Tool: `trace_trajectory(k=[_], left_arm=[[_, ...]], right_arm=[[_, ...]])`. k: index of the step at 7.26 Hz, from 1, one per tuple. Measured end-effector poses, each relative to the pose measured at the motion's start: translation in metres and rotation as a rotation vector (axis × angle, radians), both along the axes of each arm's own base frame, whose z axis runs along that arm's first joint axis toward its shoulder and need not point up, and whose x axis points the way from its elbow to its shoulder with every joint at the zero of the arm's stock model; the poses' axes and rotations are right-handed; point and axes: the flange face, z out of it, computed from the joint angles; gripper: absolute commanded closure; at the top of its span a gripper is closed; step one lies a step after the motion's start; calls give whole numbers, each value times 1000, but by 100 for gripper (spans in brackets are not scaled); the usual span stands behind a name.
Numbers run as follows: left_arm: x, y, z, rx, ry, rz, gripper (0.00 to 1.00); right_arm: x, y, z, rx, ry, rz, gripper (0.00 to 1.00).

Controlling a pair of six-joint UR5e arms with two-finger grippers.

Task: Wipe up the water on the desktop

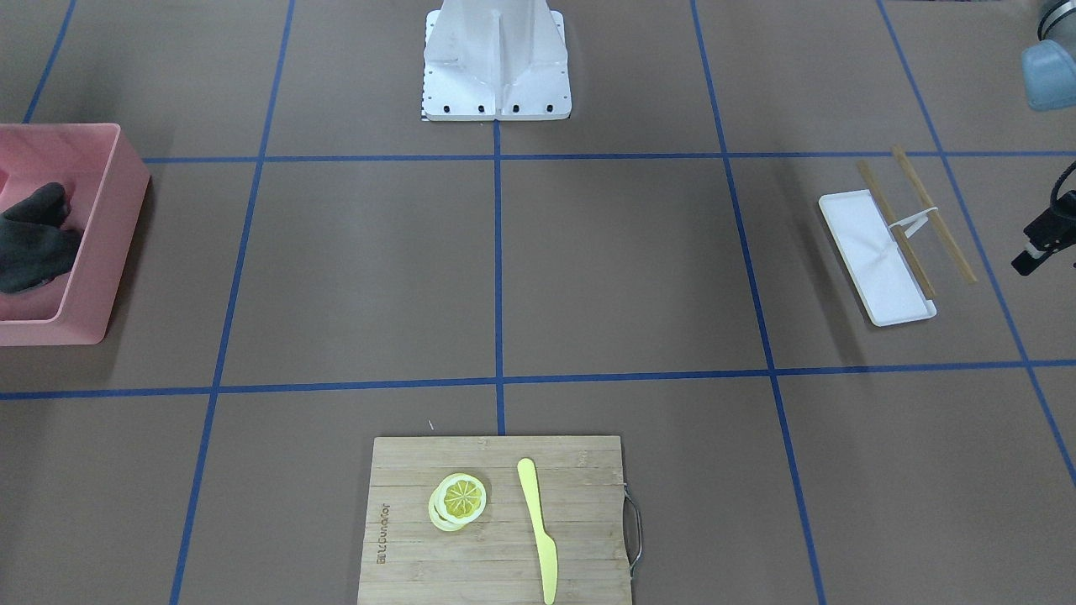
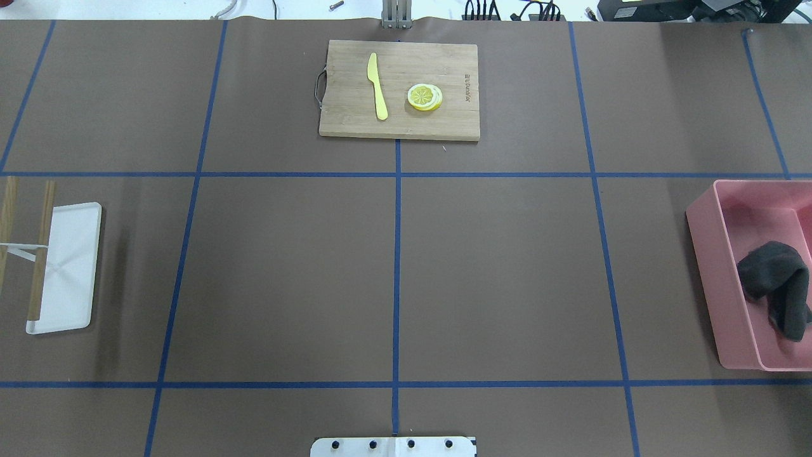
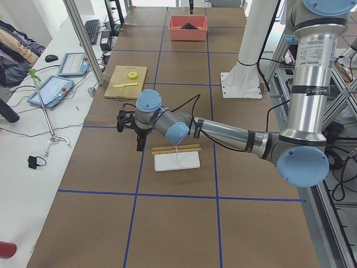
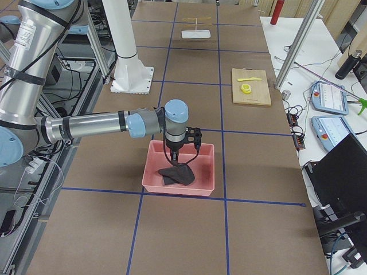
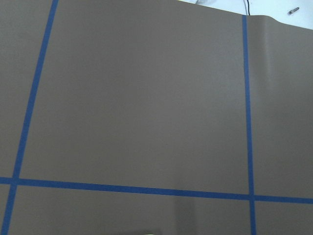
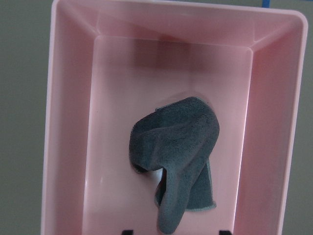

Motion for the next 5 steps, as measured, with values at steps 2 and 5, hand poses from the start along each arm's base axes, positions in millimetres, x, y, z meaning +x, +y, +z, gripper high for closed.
trace_trajectory(k=[2, 5], left_arm=[[-9, 14, 38, 45, -86, 92, 2], [-25, 22, 60, -19, -109, 215, 2]], right_arm=[[-7, -22, 5, 4, -1, -2, 0], [-2, -31, -2, 53, -13, 11, 0]])
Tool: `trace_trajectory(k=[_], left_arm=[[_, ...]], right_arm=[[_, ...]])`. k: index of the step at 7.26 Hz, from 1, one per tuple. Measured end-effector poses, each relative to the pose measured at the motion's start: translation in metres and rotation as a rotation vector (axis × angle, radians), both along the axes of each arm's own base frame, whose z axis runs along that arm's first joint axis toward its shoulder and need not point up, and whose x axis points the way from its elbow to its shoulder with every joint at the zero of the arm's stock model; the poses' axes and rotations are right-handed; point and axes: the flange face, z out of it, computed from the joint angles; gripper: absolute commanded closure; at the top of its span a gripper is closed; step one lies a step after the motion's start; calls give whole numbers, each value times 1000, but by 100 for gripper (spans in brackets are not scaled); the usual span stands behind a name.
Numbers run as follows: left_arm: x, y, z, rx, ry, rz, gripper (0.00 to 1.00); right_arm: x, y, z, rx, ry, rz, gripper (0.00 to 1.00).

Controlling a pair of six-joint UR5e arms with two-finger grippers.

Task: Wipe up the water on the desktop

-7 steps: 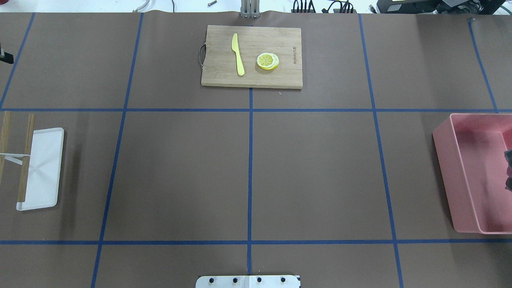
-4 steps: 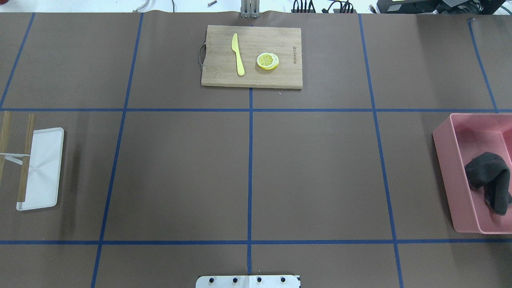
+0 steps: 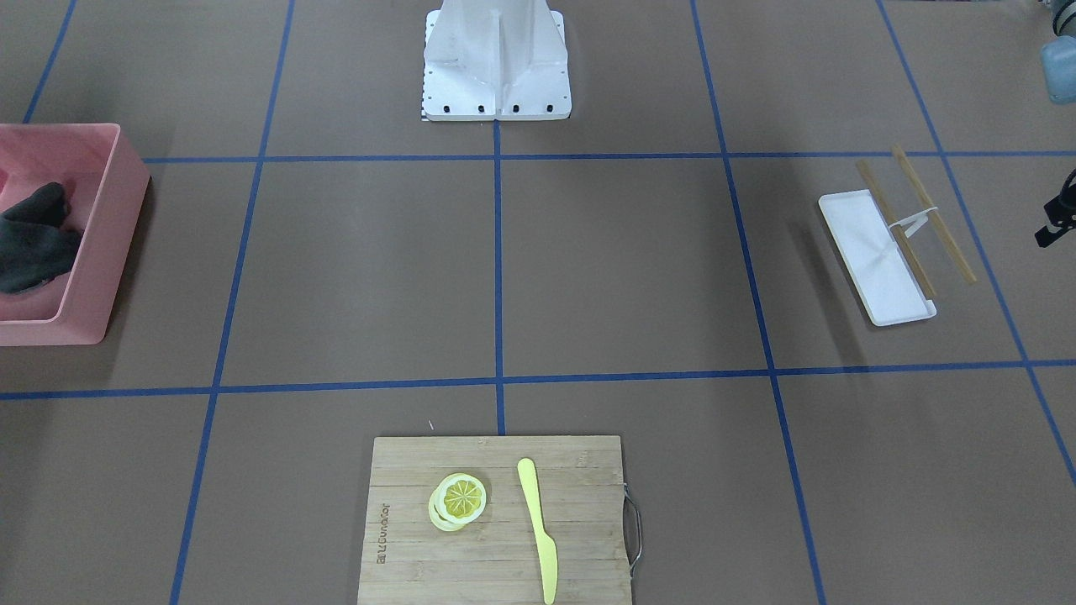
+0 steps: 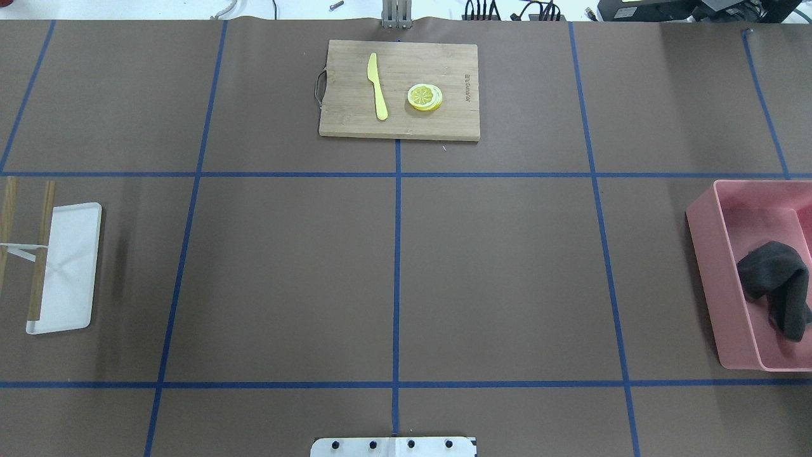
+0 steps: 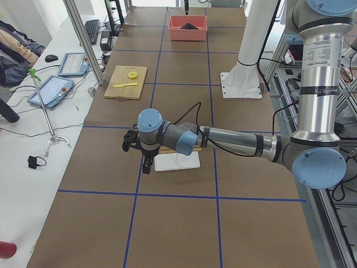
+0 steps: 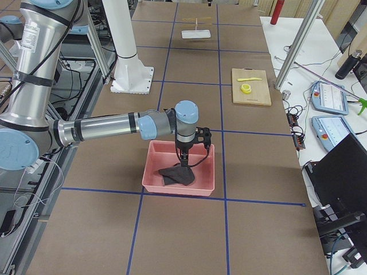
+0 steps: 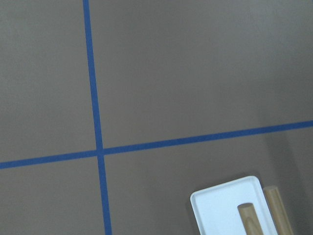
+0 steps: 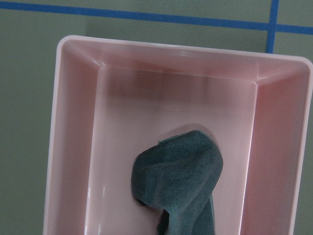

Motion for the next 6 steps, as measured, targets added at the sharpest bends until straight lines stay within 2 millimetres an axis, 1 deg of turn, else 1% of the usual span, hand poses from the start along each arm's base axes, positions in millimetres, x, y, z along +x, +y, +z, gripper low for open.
trace_trajectory(k=[2, 3, 6], left_arm=[[-9, 11, 16, -43, -1, -2, 2], [-10, 13, 21, -53, -1, -2, 2], [-9, 9, 18, -53, 0, -7, 2]], right_arm=[[4, 3, -1, 42, -8, -7, 0], [4, 5, -2, 49, -10, -8, 0], [6, 8, -12, 75, -18, -8, 0]])
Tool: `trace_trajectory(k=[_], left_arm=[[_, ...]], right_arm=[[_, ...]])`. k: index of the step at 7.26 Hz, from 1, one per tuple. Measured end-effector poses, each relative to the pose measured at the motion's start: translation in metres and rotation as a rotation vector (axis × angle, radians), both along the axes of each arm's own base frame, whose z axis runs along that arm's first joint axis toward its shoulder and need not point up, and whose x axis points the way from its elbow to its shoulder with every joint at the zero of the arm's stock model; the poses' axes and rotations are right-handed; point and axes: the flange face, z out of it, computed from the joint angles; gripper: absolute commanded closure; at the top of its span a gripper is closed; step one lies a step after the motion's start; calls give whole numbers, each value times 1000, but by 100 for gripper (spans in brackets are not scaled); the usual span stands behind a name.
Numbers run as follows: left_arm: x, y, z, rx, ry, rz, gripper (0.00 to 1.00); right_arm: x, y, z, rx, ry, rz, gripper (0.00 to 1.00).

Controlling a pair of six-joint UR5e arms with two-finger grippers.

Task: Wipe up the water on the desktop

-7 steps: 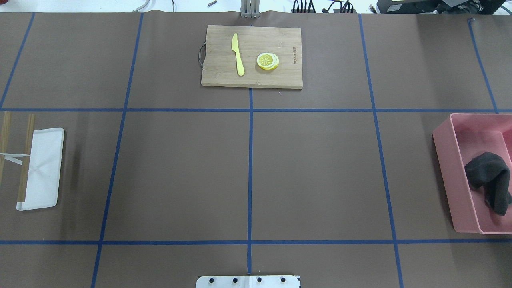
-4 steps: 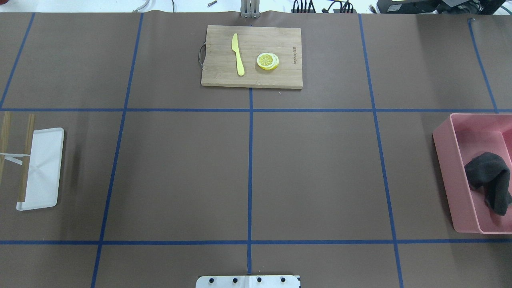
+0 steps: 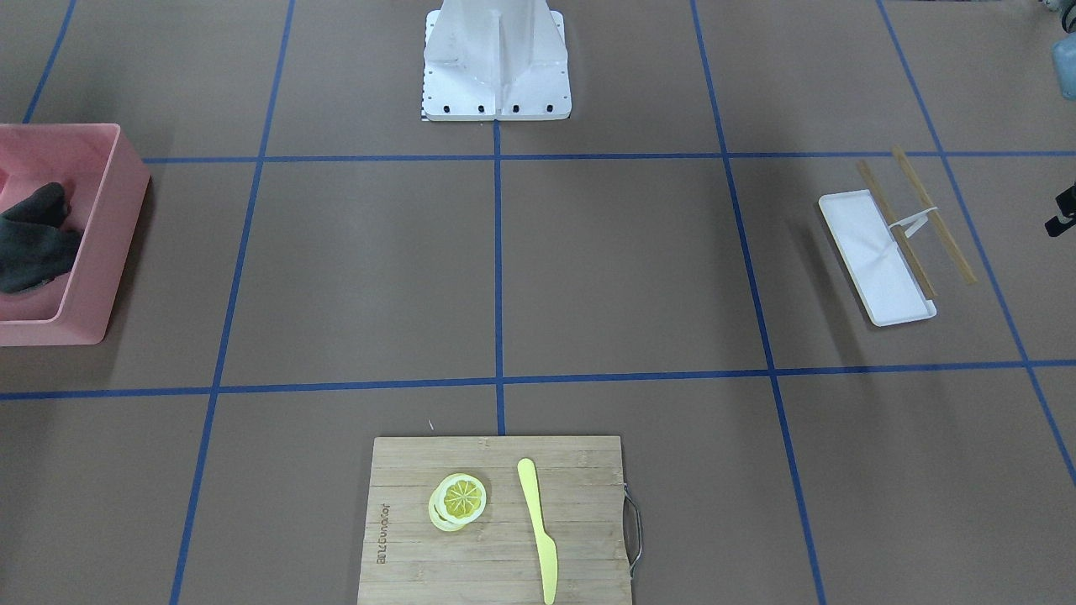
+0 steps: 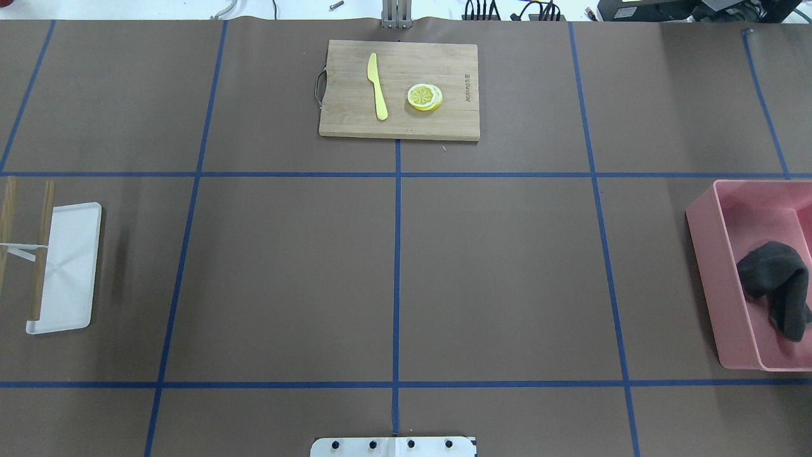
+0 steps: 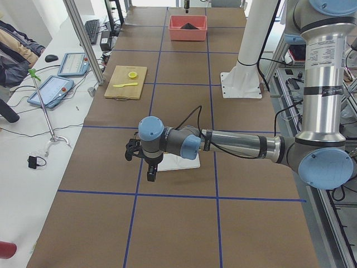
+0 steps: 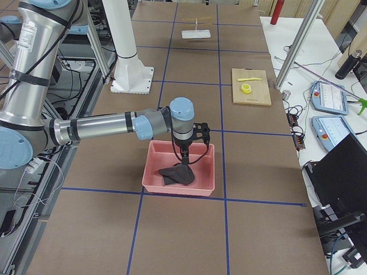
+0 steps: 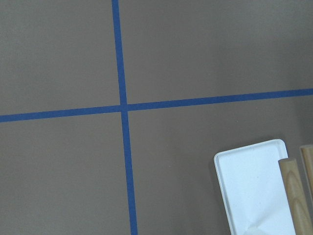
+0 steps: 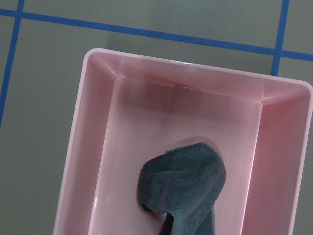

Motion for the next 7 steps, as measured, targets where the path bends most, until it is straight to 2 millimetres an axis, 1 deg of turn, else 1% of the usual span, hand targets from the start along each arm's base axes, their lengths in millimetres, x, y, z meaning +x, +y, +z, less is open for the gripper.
trace_trajectory(k=[2, 5, 7], left_arm=[[1, -3, -4, 2, 2, -3, 2], [1, -9, -17, 31, 8, -2, 2], [2, -10, -17, 34, 7, 0, 2]], right_arm=[[0, 1, -4, 9, -8, -1, 0], [5, -1, -2, -2, -15, 14, 0], [10, -4, -5, -12, -41, 30, 0]])
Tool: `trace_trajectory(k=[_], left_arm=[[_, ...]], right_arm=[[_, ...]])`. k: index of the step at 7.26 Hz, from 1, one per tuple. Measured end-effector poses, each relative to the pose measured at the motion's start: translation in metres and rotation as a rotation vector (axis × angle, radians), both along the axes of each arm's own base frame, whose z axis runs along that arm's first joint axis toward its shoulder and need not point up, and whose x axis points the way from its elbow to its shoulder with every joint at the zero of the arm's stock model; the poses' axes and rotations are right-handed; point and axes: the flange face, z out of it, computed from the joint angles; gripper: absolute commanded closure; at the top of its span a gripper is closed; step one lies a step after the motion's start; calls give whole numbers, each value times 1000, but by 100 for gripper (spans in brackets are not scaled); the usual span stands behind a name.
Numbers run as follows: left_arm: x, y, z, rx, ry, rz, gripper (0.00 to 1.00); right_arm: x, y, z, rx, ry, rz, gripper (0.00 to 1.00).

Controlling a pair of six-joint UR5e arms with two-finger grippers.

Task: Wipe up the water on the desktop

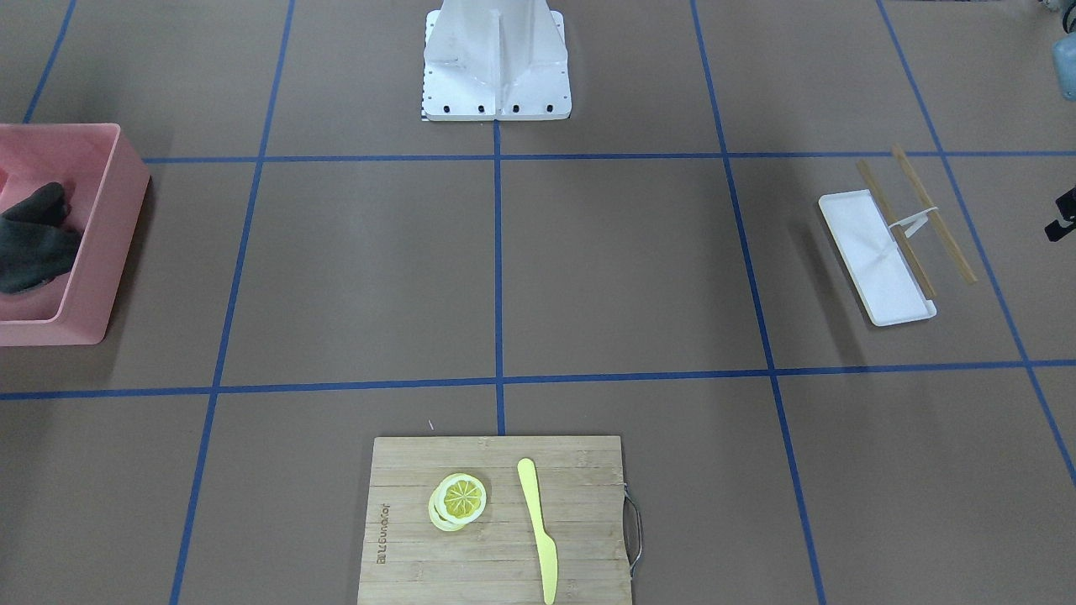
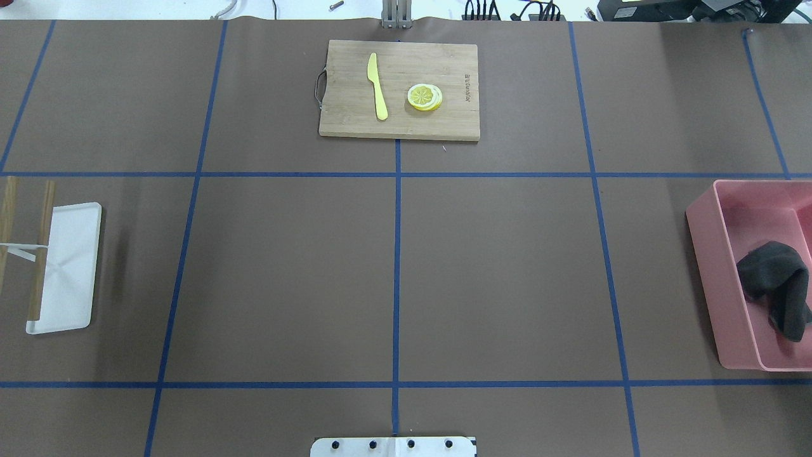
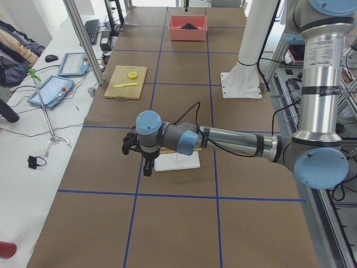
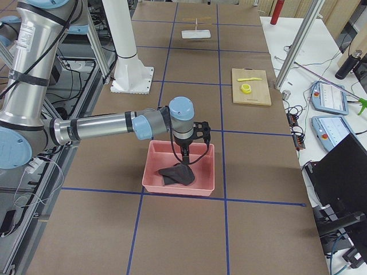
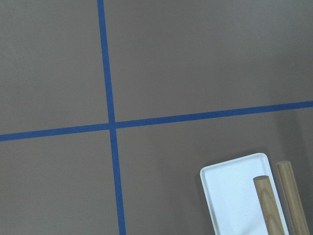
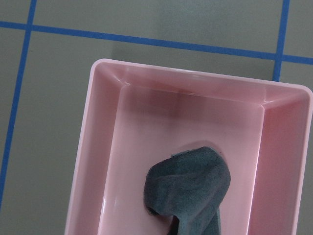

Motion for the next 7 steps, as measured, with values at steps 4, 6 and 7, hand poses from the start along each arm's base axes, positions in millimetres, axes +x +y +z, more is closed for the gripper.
trace_trajectory(k=[4, 6, 7], left_arm=[[0, -1, -8, 36, 3, -4, 2], [0, -2, -11, 53, 5, -4, 2], [0, -2, -11, 67, 6, -5, 2]], right_arm=[[1, -7, 0, 7, 2, 7, 0], [0, -10, -2, 11, 1, 8, 0], [0, -11, -1, 10, 1, 8, 0]])
